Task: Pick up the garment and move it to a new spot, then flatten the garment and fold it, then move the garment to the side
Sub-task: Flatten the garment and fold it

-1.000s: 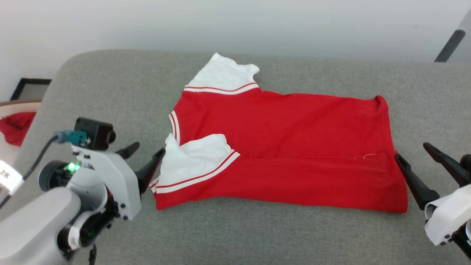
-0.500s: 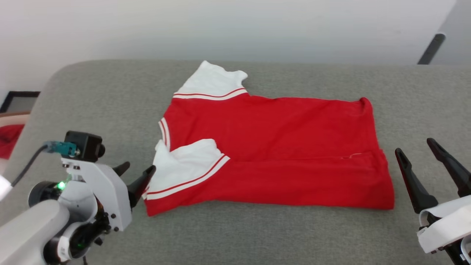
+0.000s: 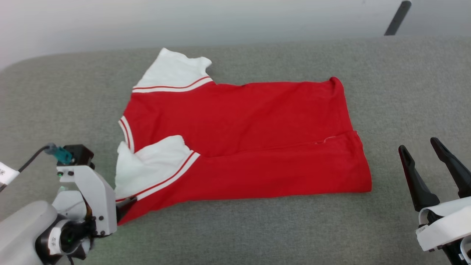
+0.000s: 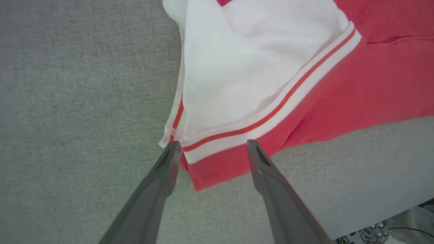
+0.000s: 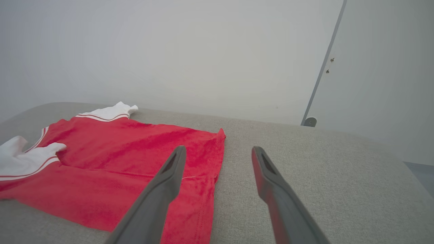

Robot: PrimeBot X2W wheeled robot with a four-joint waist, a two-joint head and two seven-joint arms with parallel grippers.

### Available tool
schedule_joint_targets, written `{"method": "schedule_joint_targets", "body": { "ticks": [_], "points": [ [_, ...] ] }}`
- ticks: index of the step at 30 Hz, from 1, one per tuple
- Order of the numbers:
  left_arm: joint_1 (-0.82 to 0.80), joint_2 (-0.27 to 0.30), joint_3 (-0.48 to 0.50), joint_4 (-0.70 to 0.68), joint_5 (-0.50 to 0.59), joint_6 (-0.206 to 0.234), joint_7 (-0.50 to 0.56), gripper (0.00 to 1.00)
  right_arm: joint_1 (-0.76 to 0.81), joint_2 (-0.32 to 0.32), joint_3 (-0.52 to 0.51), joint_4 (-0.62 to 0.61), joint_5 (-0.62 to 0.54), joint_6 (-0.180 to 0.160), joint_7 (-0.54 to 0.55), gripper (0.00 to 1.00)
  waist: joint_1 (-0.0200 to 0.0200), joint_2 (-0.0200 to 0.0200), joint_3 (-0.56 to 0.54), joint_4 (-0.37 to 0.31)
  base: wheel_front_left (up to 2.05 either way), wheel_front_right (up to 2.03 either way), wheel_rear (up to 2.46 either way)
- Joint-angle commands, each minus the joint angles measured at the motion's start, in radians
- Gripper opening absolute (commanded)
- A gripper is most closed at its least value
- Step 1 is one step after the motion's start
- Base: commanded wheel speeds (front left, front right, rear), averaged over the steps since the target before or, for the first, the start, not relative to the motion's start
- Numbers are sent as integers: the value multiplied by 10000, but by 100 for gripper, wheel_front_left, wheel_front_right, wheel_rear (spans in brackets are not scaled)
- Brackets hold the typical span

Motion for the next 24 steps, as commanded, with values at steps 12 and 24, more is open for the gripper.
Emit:
{"method": "schedule_joint_targets", "body": {
  "ticks": [12,24],
  "points": [
    [-203,-671,-433,1956,-88,-384,768,100,-182,234,-52,11,225,-11,10,100,0,-1,636,-420,0,0,0],
    [-427,-1325,-469,2613,-200,-749,926,0,-120,176,2,107,658,-11,1058,100,0,-1,703,-147,0,0,0]
  ]
}}
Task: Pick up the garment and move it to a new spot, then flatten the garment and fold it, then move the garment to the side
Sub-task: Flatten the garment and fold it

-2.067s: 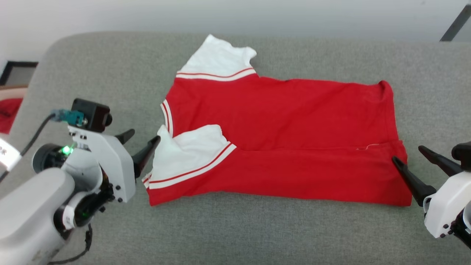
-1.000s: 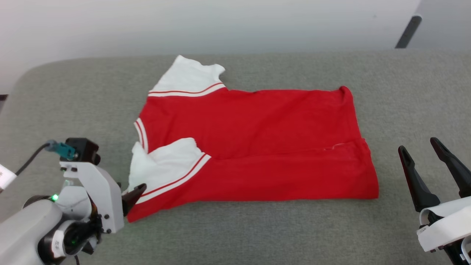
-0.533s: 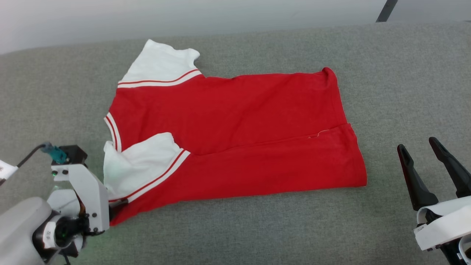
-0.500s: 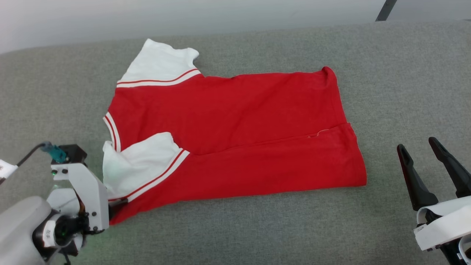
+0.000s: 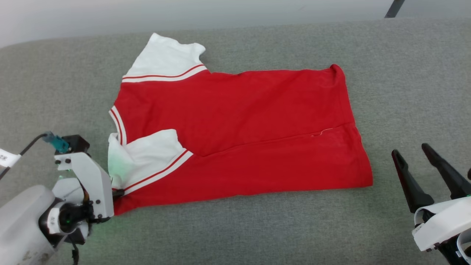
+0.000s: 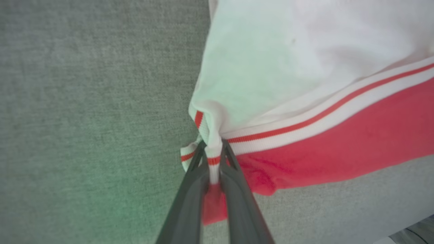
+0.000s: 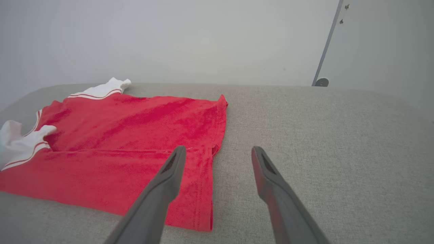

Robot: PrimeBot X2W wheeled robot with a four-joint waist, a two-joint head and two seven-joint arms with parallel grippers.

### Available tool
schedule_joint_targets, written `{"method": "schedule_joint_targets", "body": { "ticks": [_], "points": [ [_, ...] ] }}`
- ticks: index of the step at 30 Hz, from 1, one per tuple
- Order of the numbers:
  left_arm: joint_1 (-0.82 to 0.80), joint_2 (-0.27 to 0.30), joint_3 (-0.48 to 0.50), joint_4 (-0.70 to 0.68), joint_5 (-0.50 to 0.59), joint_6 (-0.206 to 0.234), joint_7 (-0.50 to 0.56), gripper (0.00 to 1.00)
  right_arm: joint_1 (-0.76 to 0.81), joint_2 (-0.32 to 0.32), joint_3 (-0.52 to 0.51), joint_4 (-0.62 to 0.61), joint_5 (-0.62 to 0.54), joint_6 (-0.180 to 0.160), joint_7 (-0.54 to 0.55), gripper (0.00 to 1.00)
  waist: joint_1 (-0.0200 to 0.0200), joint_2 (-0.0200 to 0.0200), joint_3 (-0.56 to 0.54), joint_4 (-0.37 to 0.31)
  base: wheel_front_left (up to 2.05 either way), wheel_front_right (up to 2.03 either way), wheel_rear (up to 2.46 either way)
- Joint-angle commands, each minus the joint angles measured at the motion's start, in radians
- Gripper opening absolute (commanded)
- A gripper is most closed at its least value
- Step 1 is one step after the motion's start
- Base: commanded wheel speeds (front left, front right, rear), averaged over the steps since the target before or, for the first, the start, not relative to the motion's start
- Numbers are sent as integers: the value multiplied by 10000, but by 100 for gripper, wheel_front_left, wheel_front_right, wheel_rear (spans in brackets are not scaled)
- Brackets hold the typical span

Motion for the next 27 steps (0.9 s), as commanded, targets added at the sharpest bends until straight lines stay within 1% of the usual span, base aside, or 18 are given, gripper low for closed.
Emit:
{"method": "schedule_joint_targets", "body": {
  "ticks": [1,7,8,10,13,15,18,23,24,25,26,27],
  "points": [
    [235,-344,-259,136,56,-77,16,0,-9,-59,29,35,155,-11,369,100,0,-1,9,84,0,0,0],
    [74,-590,-261,175,163,-223,-93,0,-157,-217,-14,199,424,-11,1885,100,0,-1,70,303,0,0,0],
    [74,-590,-261,175,163,-223,-93,0,-157,-217,-14,199,424,-11,1885,100,0,-1,70,303,0,0,0],
    [-31,-706,-276,165,222,-217,-94,0,-232,-285,-79,270,521,-11,2344,100,0,-1,129,419,0,0,0],
    [-207,-874,-281,130,304,-251,-145,0,-390,-419,-91,508,633,-11,2986,100,0,-1,247,576,0,0,0],
    [-314,-980,-292,114,368,-251,-162,0,-482,-349,-92,729,784,-11,3434,100,0,-1,326,674,0,0,0],
    [-460,-1134,-317,96,472,-269,-187,0,-646,-457,4,1020,917,-11,4090,100,0,-1,458,817,0,0,0],
    [-651,-1368,-328,138,553,-312,-256,0,-954,-591,218,1511,984,-11,4743,100,0,-1,607,1017,0,0,0],
    [-689,-1412,-336,155,562,-315,-253,0,-1006,-633,280,1629,1013,-11,4823,84,0,-1,629,1052,0,0,0],
    [-708,-1455,-336,175,571,-332,-256,0,-1045,-627,381,1685,1033,-9,4868,29,0,-1,644,1081,0,0,0],
    [-727,-1488,-339,199,580,-354,-261,0,-1100,-619,415,1753,1062,-9,4912,0,0,-1,653,1105,0,0,0],
    [-742,-1508,-340,232,587,-375,-263,0,-1139,-686,438,1826,1059,-9,4967,0,0,-1,659,1129,0,0,0]
  ]
}}
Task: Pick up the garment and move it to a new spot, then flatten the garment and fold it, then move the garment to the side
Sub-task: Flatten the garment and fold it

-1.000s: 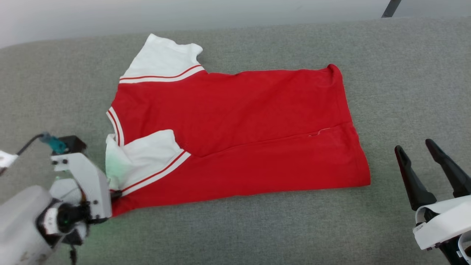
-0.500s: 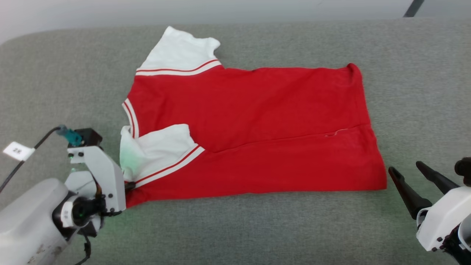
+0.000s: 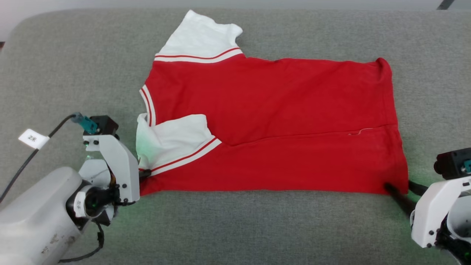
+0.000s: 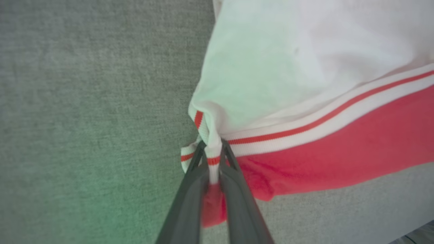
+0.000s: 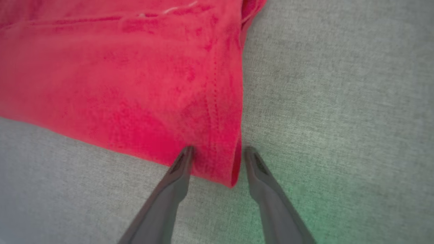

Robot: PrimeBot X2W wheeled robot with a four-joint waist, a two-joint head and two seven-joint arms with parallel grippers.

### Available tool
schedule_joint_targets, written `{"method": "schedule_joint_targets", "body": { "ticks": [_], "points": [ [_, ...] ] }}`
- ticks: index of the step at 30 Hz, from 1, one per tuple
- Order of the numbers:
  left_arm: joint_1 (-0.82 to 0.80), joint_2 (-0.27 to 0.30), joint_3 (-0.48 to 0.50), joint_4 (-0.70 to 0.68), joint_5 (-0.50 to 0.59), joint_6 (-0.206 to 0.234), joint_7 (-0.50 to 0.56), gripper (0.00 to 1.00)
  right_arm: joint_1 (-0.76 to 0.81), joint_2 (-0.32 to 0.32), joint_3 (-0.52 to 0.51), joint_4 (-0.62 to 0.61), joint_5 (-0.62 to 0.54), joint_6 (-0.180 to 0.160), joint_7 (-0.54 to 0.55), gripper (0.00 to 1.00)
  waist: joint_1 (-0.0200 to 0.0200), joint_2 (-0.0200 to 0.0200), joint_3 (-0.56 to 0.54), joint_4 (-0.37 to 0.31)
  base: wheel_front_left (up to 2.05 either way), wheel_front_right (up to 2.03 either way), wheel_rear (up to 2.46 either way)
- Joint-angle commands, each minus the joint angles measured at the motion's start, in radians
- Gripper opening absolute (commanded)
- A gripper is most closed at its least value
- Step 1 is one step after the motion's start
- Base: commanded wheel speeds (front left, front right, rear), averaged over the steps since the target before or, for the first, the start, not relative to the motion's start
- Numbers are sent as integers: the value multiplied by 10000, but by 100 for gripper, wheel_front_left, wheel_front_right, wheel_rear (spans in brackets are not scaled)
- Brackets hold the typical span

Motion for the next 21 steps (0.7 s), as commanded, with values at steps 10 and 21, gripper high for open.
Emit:
{"method": "schedule_joint_targets", "body": {
  "ticks": [10,21],
  "points": [
    [145,-384,-47,188,-181,-89,24,0,-232,-482,-13,215,233,-10,310,0,0,0,-169,161,0,0,0],
    [344,233,47,-640,-386,359,402,0,361,-816,-438,-431,551,-9,990,0,0,0,-851,309,0,0,0]
  ]
}}
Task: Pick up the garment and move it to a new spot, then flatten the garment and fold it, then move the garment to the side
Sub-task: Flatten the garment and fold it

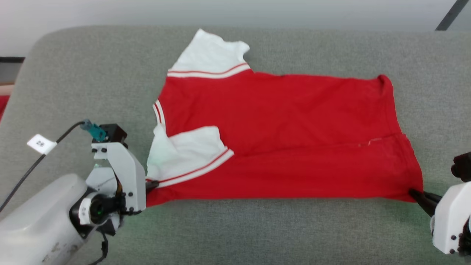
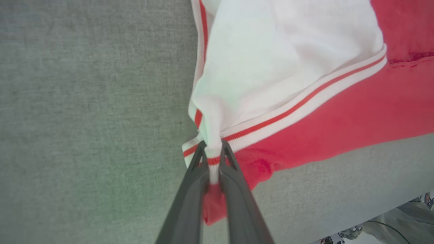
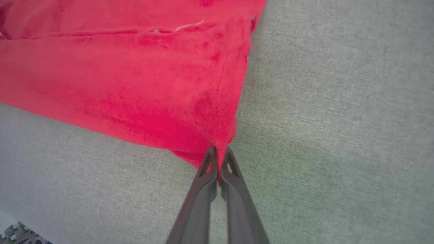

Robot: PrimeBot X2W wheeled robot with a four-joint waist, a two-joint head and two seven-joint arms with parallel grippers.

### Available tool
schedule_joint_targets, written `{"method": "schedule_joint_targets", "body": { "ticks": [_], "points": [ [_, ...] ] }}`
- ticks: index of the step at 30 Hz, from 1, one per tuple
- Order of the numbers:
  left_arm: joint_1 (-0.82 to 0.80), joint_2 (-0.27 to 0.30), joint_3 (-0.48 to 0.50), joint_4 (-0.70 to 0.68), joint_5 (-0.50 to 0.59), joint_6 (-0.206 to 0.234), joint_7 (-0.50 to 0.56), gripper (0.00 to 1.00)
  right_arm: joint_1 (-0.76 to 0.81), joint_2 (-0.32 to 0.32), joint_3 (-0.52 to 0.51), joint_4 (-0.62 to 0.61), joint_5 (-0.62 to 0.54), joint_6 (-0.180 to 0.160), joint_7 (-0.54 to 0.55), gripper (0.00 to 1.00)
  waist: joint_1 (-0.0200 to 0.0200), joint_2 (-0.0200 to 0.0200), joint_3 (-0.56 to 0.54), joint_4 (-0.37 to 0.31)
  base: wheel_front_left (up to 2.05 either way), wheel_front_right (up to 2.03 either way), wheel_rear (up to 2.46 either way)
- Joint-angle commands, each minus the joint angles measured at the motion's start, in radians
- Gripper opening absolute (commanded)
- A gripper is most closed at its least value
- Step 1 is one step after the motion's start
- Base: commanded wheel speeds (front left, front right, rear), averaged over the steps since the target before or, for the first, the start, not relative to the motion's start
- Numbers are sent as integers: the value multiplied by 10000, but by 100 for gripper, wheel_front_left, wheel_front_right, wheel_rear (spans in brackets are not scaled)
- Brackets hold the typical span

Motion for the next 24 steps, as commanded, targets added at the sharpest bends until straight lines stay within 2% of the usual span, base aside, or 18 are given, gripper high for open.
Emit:
{"method": "schedule_joint_targets", "body": {
  "ticks": [1,8,16,20,24],
  "points": [
    [180,148,-16,-135,-39,138,47,0,210,-52,-174,-144,45,-11,141,0,0,0,-230,76,0,0,0],
    [667,747,-100,-1225,-106,687,179,0,1015,-67,-568,-913,28,-12,800,0,0,0,-636,167,0,0,0],
    [1636,1434,-182,-2756,-173,1384,-141,0,2104,338,-977,-1633,-59,-11,1351,0,0,0,-757,152,0,0,0],
    [2091,1623,-209,-3253,-212,1618,-374,0,2450,583,-1074,-1744,-92,-11,1405,0,0,0,-722,149,0,0,0],
    [2318,1677,-207,-3372,-244,1641,-529,0,2585,753,-1061,-1743,-189,-11,1372,0,0,0,-686,156,0,0,0]
  ]
}}
